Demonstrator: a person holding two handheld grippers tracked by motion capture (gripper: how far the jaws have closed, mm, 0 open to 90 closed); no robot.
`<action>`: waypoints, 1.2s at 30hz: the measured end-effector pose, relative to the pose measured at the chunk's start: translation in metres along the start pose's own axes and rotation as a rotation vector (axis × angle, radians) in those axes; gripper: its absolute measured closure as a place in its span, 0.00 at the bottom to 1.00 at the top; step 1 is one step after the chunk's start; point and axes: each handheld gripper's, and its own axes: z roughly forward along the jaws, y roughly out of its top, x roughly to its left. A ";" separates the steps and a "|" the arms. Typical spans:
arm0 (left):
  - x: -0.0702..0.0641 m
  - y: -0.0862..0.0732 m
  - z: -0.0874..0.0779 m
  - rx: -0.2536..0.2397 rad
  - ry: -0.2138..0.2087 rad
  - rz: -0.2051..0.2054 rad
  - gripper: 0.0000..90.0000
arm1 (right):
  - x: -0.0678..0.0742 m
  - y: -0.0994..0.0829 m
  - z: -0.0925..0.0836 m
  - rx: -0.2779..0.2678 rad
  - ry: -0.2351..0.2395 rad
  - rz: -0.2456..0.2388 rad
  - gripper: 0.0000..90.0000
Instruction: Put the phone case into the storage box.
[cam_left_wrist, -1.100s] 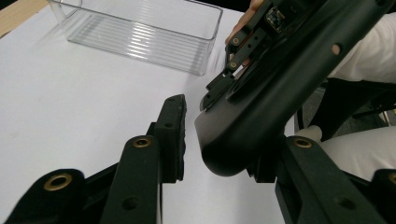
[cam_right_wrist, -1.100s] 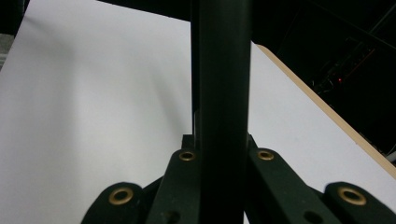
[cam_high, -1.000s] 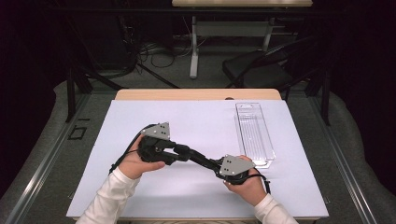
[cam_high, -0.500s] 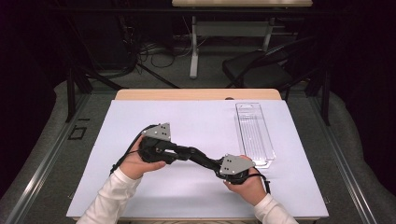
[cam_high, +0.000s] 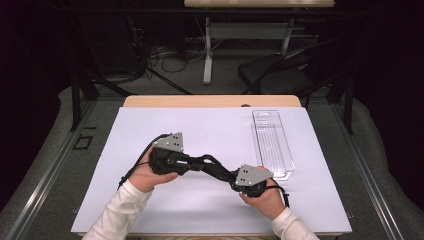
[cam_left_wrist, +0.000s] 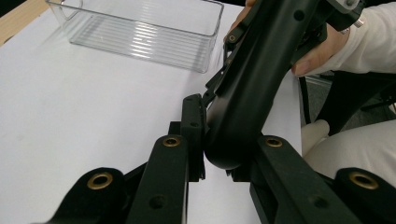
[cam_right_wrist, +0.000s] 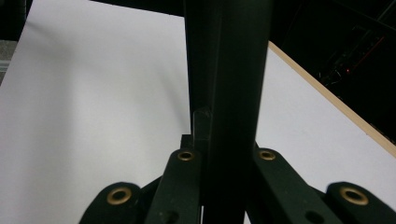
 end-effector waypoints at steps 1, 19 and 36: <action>0.000 0.000 0.000 -0.001 -0.001 -0.002 0.90 | 0.000 0.000 0.000 0.001 0.001 0.003 0.96; 0.004 -0.002 0.001 -0.001 -0.023 0.011 0.90 | 0.000 -0.001 0.001 0.006 -0.001 0.019 0.92; 0.009 -0.006 0.002 0.005 -0.042 -0.086 0.91 | 0.000 -0.001 0.003 0.006 -0.013 0.035 0.78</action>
